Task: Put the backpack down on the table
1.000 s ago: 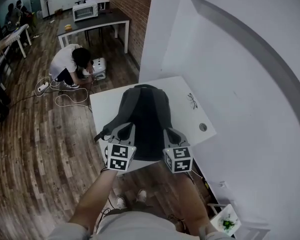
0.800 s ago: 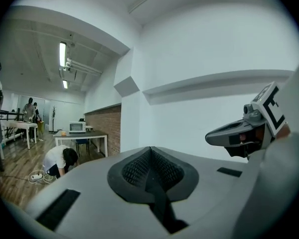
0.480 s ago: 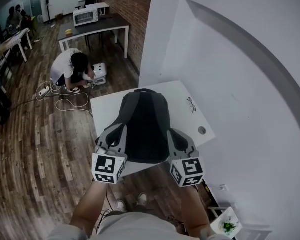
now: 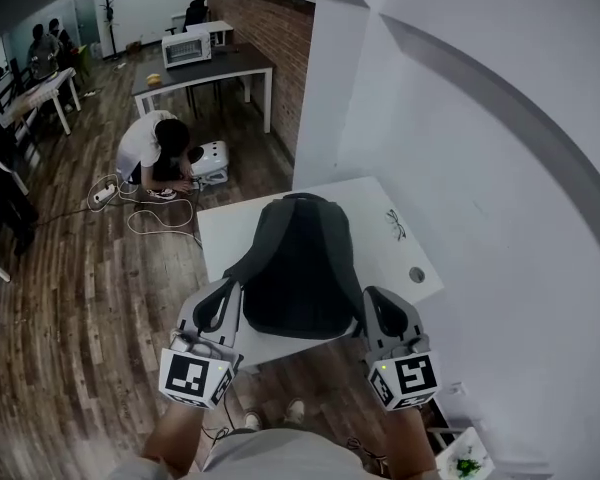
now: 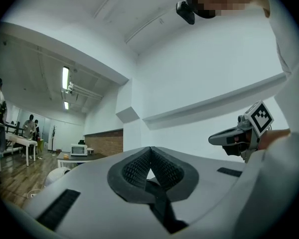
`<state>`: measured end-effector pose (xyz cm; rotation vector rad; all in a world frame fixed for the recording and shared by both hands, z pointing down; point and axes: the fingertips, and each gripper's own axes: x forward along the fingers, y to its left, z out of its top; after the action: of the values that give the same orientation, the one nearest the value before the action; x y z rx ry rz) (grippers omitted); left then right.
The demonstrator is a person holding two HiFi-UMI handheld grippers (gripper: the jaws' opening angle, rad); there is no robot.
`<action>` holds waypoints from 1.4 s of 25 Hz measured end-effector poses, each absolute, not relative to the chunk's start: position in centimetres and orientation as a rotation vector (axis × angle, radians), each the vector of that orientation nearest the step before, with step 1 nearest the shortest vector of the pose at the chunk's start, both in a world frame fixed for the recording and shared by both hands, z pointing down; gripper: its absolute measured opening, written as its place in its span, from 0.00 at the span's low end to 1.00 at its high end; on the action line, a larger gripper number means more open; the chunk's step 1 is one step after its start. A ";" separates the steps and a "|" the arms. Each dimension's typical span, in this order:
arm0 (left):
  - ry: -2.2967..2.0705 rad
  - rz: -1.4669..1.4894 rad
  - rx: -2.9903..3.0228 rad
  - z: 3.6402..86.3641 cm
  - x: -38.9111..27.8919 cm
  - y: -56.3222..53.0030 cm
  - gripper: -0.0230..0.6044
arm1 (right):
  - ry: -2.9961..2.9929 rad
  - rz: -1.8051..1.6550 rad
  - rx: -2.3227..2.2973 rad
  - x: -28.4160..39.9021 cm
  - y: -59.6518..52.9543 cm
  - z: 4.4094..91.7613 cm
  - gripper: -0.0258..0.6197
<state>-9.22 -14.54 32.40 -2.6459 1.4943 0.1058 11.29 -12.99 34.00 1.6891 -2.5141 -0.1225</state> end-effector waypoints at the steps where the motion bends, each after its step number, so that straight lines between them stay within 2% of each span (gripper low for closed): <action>1: 1.491 0.111 -2.641 32.1 -9.3 -14.0 0.06 | -2.519 -0.129 1.687 11.2 -12.5 33.7 0.10; 17: 1.487 0.129 -2.603 29.7 -11.9 -11.8 0.06 | -2.531 -0.207 1.779 11.6 -8.8 30.4 0.10; 35: 1.464 0.158 -2.627 29.3 -11.7 -13.2 0.06 | -2.526 -0.211 1.770 10.5 -10.7 30.2 0.10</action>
<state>-11.66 -13.24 29.31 -2.6274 1.4635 0.1575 10.51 -10.70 30.21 1.7702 -2.5260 -0.2111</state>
